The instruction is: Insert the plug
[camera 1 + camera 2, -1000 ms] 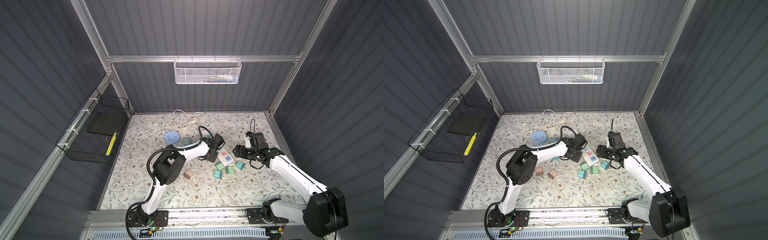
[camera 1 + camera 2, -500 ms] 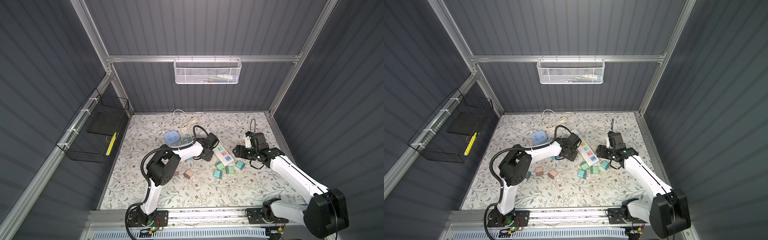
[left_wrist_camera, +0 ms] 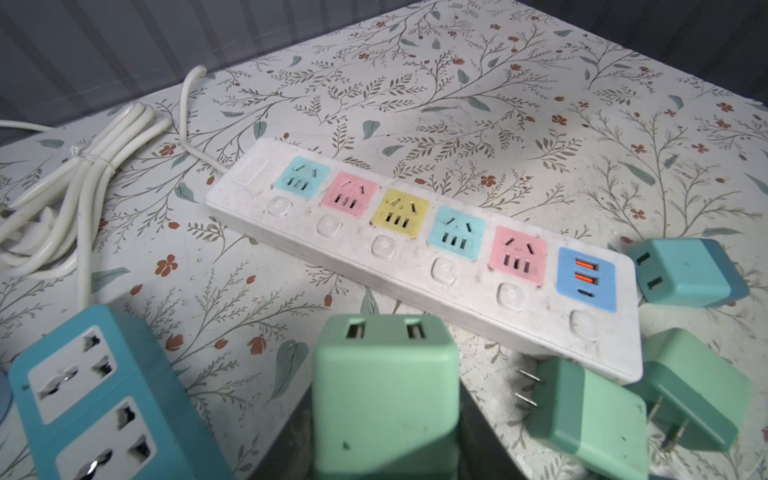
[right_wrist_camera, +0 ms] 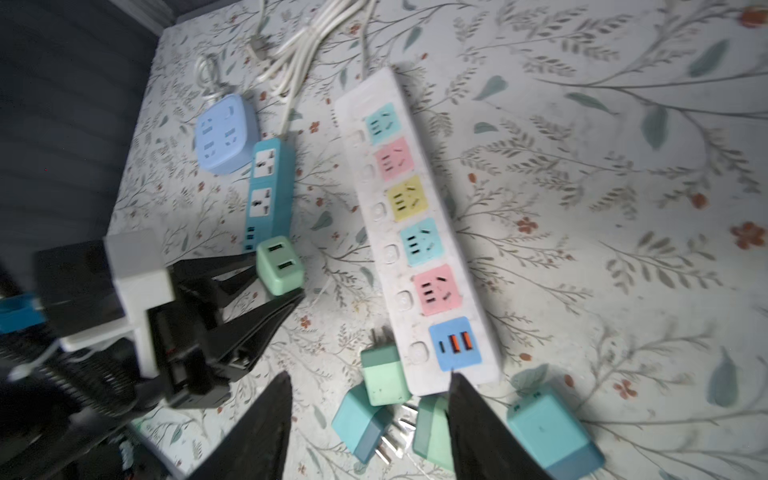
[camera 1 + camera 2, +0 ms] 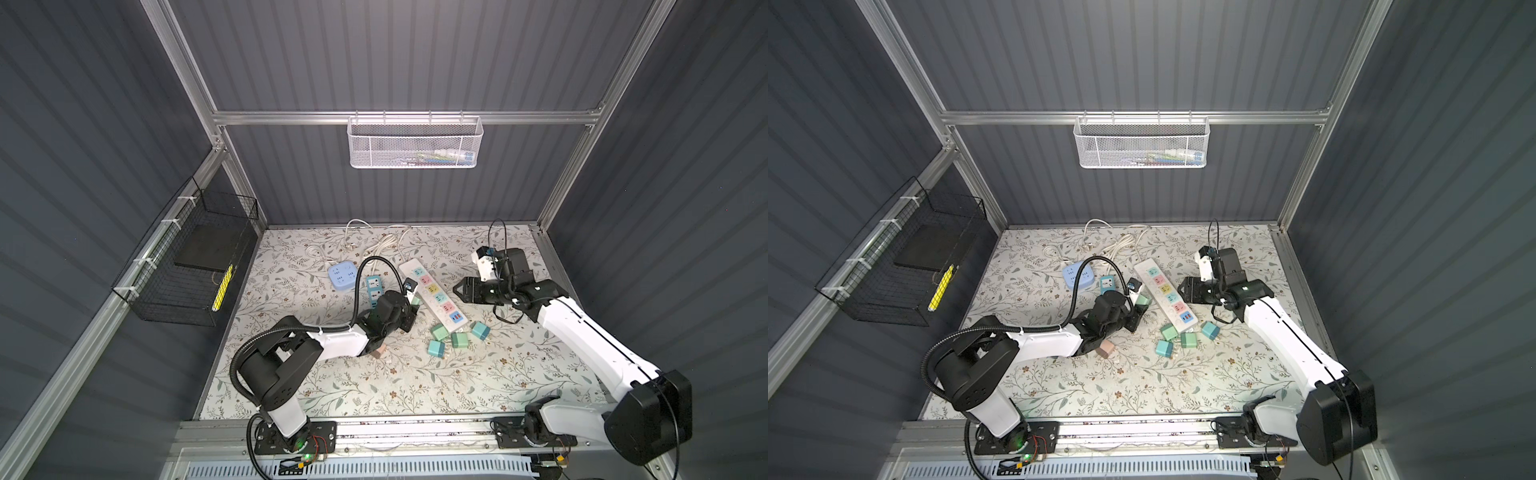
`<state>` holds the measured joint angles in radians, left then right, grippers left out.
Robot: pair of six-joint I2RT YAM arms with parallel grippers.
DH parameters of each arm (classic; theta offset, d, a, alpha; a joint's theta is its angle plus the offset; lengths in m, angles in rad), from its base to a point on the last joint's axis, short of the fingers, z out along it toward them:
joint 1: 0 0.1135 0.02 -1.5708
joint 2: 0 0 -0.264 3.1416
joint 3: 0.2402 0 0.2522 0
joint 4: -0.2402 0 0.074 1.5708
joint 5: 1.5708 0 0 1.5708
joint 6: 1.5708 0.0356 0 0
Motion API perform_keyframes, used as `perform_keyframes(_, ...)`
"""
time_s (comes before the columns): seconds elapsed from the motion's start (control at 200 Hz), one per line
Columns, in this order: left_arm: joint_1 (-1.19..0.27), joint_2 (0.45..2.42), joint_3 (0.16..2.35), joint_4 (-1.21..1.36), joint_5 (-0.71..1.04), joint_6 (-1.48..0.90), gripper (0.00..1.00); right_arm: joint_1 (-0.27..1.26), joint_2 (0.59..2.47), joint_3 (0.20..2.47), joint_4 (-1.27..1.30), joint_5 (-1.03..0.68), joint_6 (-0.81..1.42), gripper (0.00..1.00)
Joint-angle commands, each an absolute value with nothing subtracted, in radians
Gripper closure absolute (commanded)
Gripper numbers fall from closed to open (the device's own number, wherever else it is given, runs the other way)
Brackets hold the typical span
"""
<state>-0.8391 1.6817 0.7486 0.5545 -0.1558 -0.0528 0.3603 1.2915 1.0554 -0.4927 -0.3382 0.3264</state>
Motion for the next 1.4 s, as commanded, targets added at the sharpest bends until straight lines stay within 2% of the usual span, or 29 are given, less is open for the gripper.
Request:
perform_keyframes(0.0,-0.849,1.645,0.743,0.783,-0.111,-0.02,0.76,0.374,1.328,1.094,-0.534,-0.459,0.276,0.42)
perform_keyframes(0.165,-0.859,1.629,0.711,0.832,-0.068,-0.001,0.75,0.411,1.383,1.148,-0.535,-0.533,0.255,0.41)
perform_keyframes(0.31,-0.865,1.615,0.701,0.823,-0.047,0.008,0.75,0.433,1.438,1.201,-0.55,-0.542,0.241,0.38)
perform_keyframes(0.48,-0.868,1.591,0.7,0.794,-0.04,0.01,0.76,0.458,1.51,1.255,-0.566,-0.542,0.227,0.39)
perform_keyframes(0.901,-0.869,1.571,0.7,0.762,-0.037,0.021,0.75,0.48,1.621,1.328,-0.585,-0.563,0.21,0.57)
perform_keyframes(1.076,-0.869,1.57,0.706,0.737,-0.043,0.028,0.7,0.48,1.61,1.304,-0.547,-0.57,0.213,0.71)
perform_keyframes(1.141,-0.869,1.566,0.706,0.724,-0.059,0.022,0.62,0.48,1.602,1.298,-0.525,-0.572,0.219,0.72)
perform_keyframes(1.301,-0.868,1.49,0.672,0.707,-0.165,-0.065,0.31,0.479,1.6,1.32,-0.516,-0.479,0.197,0.78)
perform_keyframes(1.391,-0.865,1.419,0.627,0.709,-0.252,-0.143,0.2,0.488,1.595,1.307,-0.475,-0.311,0.127,0.8)
